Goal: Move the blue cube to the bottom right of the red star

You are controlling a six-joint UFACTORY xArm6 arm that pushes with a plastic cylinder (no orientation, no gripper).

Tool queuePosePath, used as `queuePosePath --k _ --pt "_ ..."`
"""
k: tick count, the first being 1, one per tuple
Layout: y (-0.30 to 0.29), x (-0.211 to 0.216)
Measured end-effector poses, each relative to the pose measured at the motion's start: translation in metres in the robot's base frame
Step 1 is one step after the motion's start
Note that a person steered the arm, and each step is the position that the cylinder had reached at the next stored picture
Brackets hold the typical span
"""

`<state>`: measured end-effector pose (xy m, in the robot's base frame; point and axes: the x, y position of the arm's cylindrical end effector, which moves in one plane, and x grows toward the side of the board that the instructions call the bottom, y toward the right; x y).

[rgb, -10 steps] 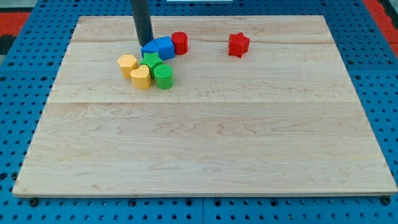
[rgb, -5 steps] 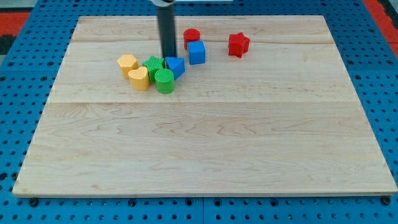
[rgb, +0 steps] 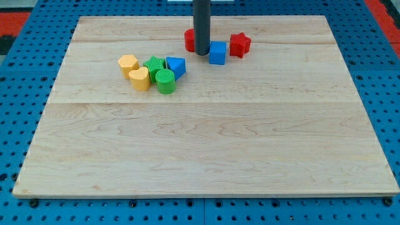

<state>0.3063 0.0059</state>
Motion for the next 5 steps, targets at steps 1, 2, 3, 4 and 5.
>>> queuePosePath --k 1,2,3,4,5 --pt "0.007 0.000" --pt "0.018 0.013" --pt "0.059 0.030" --pt "0.057 0.026" --pt "0.034 0.011"
